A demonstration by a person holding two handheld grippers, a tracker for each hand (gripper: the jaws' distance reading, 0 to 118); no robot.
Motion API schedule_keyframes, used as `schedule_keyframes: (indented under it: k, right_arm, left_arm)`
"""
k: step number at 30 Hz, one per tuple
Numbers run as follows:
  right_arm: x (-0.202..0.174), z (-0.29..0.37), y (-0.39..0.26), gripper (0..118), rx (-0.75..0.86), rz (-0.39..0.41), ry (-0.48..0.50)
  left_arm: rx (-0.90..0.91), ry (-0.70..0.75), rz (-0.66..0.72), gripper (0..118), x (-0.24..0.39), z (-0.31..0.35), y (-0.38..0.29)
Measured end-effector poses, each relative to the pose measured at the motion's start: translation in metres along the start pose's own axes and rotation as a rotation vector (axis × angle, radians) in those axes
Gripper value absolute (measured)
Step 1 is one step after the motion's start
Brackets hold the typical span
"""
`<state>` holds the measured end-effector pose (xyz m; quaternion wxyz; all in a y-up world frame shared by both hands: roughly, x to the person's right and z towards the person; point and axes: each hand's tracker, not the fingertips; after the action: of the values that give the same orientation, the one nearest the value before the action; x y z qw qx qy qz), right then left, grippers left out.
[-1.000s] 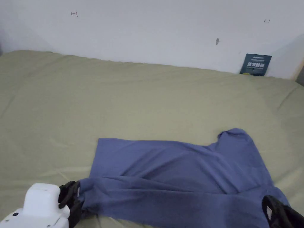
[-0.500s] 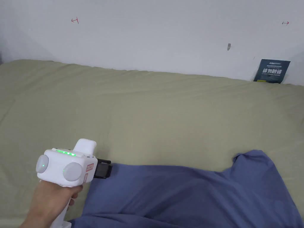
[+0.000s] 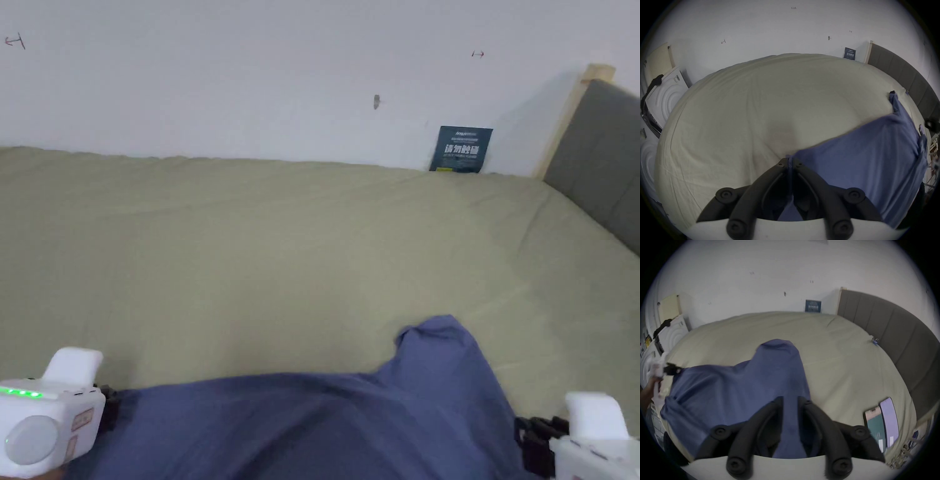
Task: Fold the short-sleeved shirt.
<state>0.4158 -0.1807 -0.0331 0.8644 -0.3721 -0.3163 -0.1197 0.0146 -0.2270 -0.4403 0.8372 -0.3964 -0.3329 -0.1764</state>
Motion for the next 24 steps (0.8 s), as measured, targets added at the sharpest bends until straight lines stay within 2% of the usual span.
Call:
schedule_keyframes:
  k: [2, 3, 4, 5, 6, 9, 10, 11, 12, 13, 14, 16, 17, 19, 22, 24]
  right_arm:
    - [0.012, -0.040, 0.027, 44, -0.053, -0.022, 0.009]
    - [0.017, -0.057, 0.037, 62, -0.064, -0.035, -0.003]
    - [0.021, -0.074, 0.045, 96, -0.099, -0.062, -0.008]
    - [0.024, -0.092, 0.053, 114, -0.155, -0.097, -0.011]
    - [0.025, -0.107, 0.059, 118, -0.193, -0.108, -0.027]
    - [0.021, -0.137, 0.068, 118, -0.234, -0.076, -0.067]
    - [0.019, -0.144, 0.069, 117, -0.254, -0.065, -0.092]
    - [0.016, -0.149, 0.070, 107, -0.302, -0.059, -0.110]
    - [0.012, -0.150, 0.068, 93, -0.344, -0.069, -0.096]
    - [0.008, -0.146, 0.067, 77, -0.319, -0.087, -0.060]
    - [0.000, -0.137, 0.065, 51, -0.273, -0.084, -0.072]
    - [-0.010, -0.127, 0.064, 1, -0.245, -0.058, -0.006]
    - [-0.011, -0.124, 0.063, 1, -0.263, -0.037, 0.006]
    - [-0.011, -0.116, 0.062, 0, -0.285, -0.061, 0.067]
    - [-0.010, -0.082, 0.069, 0, -0.157, -0.014, 0.032]
    - [-0.003, -0.050, 0.077, 0, -0.086, -0.036, 0.090]
  left_arm:
    - [0.037, -0.015, 0.010, 2, 0.003, 0.014, 0.001]
    - [0.054, -0.021, 0.012, 2, 0.004, 0.024, 0.002]
    - [0.077, -0.041, 0.020, 2, 0.009, 0.036, 0.003]
    - [0.093, -0.053, 0.020, 2, 0.011, 0.046, 0.004]
    - [0.099, -0.058, 0.016, 2, 0.013, 0.055, 0.005]
    - [0.128, -0.081, 0.016, 2, 0.016, 0.075, 0.006]
    - [0.127, -0.090, 0.014, 2, 0.017, 0.078, 0.007]
    - [0.125, -0.091, 0.009, 2, 0.018, 0.079, 0.007]
    - [0.122, -0.086, 0.001, 2, 0.018, 0.080, 0.007]
    - [0.117, -0.082, -0.005, 2, 0.018, 0.080, 0.006]
    - [0.111, -0.079, -0.007, 2, 0.018, 0.079, 0.006]
    - [0.102, -0.076, 0.002, 2, 0.015, 0.073, 0.005]
    - [0.097, -0.076, 0.007, 2, 0.015, 0.070, 0.004]
    - [0.096, -0.060, 0.001, 2, 0.014, 0.066, 0.002]
    - [0.089, -0.034, 0.021, 2, 0.008, 0.066, -0.001]
    - [0.112, -0.028, 0.032, 1, 0.001, 0.084, -0.005]
